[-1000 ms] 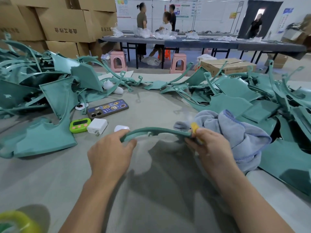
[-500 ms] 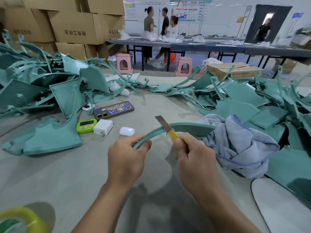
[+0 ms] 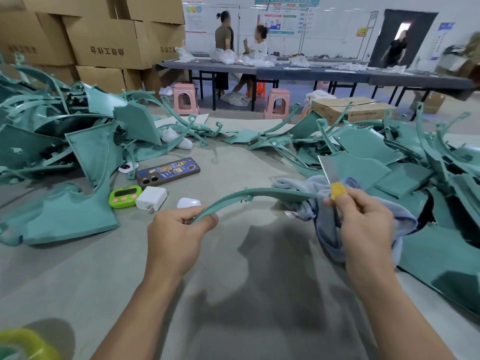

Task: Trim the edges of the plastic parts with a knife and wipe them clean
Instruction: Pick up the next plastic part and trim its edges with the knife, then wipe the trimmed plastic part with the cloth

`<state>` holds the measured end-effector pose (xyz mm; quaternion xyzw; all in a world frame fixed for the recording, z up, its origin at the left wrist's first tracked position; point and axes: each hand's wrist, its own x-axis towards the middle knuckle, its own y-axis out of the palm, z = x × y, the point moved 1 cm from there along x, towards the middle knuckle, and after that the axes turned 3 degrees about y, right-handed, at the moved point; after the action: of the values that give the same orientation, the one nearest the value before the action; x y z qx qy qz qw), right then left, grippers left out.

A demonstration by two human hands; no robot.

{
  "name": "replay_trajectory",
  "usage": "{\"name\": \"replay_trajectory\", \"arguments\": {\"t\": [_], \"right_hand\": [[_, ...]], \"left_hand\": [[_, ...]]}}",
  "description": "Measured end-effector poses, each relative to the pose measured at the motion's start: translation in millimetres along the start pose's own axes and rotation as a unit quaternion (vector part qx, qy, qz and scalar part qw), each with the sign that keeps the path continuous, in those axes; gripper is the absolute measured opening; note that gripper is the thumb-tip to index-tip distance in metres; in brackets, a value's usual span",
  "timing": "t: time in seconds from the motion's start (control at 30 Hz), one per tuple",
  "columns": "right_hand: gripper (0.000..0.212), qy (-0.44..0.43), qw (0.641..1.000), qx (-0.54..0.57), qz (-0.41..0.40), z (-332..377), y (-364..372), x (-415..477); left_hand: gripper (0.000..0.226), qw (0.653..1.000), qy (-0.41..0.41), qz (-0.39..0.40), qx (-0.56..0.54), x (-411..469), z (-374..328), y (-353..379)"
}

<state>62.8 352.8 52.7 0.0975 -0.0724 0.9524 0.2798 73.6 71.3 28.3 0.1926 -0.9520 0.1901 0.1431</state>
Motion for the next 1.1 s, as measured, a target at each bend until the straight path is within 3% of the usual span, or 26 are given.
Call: {"name": "replay_trajectory", "arguments": {"t": [0.1, 0.2, 0.33, 0.47, 0.6, 0.67, 0.73, 0.77, 0.83, 0.9, 0.93, 1.0, 1.07, 1.1], "right_hand": [[0.020, 0.110, 0.959, 0.205, 0.161, 2.7, 10.6, -1.2], [0.020, 0.152, 0.936, 0.194, 0.253, -3.1, 14.5, -4.9], [0.034, 0.112, 0.958, 0.129, 0.231, 1.1, 16.6, -10.8], [0.036, 0.093, 0.960, 0.137, 0.225, 3.0, 15.4, -14.9], [0.033, 0.128, 0.936, 0.204, 0.258, 4.6, 26.3, -26.3], [0.024, 0.154, 0.909, 0.228, 0.312, 5.2, 33.0, -33.6], [0.020, 0.165, 0.899, 0.223, 0.339, 4.0, 36.2, -37.6], [0.022, 0.175, 0.909, 0.213, 0.313, 3.2, 36.1, -36.2], [0.023, 0.192, 0.950, 0.165, 0.182, -1.7, 32.9, -26.4], [0.023, 0.177, 0.978, 0.065, 0.087, -7.3, 25.4, -16.9], [0.025, 0.164, 0.982, 0.013, 0.089, -10.0, 23.2, -14.3], [0.031, 0.159, 0.972, -0.061, 0.164, -11.6, 24.8, -16.5], [0.035, 0.131, 0.940, -0.185, 0.254, -11.3, 33.3, -26.6], [0.036, 0.090, 0.923, -0.268, 0.261, -11.8, 36.9, -29.8]], "left_hand": [[0.012, 0.999, -0.008, 0.048, -0.004, 3.6, 0.1, -8.4], [0.010, 0.998, -0.007, 0.045, 0.033, 4.2, -1.0, -14.5], [0.014, 0.984, 0.008, -0.023, 0.174, 1.6, -5.9, -17.3], [0.021, 0.928, 0.051, -0.077, 0.360, -5.3, -10.9, -9.5], [0.063, 0.931, 0.190, -0.029, 0.309, -11.7, -10.3, 5.3], [0.064, 0.923, 0.273, 0.011, 0.270, -13.8, -10.8, 15.2], [0.050, 0.917, 0.317, 0.008, 0.243, -14.5, -9.0, 21.7], [0.040, 0.914, 0.330, -0.009, 0.234, -14.2, -8.3, 22.3], [0.024, 0.906, 0.345, -0.062, 0.237, -12.9, -7.8, 19.6], [0.018, 0.901, 0.344, -0.125, 0.233, -8.8, -9.4, 13.1], [0.018, 0.902, 0.339, -0.155, 0.217, -5.6, -10.9, 9.1], [0.019, 0.909, 0.330, -0.198, 0.161, 0.9, -14.0, 1.0], [0.019, 0.914, 0.333, -0.206, 0.103, 5.3, -16.9, -2.5], [0.019, 0.915, 0.341, -0.199, 0.080, 6.1, -18.2, -2.2]]}}
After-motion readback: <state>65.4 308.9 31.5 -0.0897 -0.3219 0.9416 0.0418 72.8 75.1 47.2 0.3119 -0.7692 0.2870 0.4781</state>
